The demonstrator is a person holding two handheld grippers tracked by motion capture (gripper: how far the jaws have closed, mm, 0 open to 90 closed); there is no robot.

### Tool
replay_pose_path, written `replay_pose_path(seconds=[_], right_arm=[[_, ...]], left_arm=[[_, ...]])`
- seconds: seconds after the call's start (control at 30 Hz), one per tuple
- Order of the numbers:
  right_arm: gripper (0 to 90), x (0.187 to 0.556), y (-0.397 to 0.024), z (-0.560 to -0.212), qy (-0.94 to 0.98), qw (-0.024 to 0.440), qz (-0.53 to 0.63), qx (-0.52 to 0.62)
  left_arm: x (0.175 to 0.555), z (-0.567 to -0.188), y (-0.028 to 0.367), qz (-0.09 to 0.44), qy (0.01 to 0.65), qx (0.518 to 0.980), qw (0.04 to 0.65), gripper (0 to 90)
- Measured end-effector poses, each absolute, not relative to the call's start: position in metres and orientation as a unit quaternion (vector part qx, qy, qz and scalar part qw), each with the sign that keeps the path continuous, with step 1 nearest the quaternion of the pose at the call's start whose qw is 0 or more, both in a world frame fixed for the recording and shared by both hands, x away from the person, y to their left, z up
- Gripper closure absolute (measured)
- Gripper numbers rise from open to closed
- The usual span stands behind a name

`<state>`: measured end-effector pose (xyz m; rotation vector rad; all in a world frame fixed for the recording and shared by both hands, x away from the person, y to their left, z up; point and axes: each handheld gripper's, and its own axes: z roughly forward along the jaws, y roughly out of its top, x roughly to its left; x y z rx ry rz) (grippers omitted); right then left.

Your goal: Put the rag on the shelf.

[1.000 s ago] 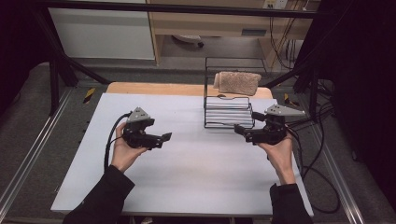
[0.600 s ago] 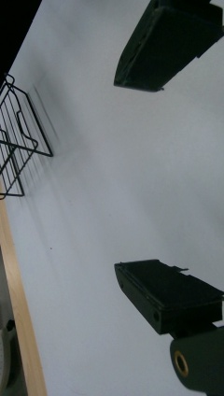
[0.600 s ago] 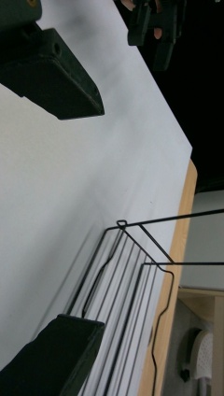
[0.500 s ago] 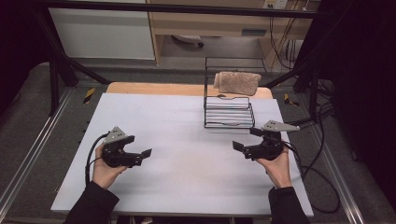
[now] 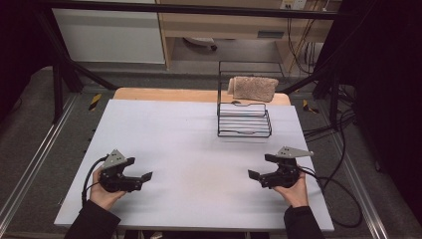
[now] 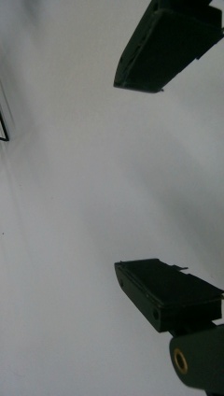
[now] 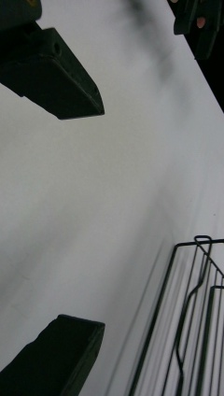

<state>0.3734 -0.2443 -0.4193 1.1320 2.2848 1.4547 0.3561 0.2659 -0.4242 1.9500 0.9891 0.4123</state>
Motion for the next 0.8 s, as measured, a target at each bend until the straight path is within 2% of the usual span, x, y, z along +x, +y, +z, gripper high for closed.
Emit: replay_pose_path(seconds=[0.4,0.8], right_arm=[[0.6,0.363,-0.262,-0.446,0.777,0.095,0.484,0.392],[0.6,0.362,-0.261,-0.448,0.783,0.095,0.475,0.389]], left_arm=[[0.352,-0.440,0.272,0.161,0.398,0.794,0.430,9.9],[0.352,-0.443,0.273,0.161,0.402,0.793,0.429,9.9]])
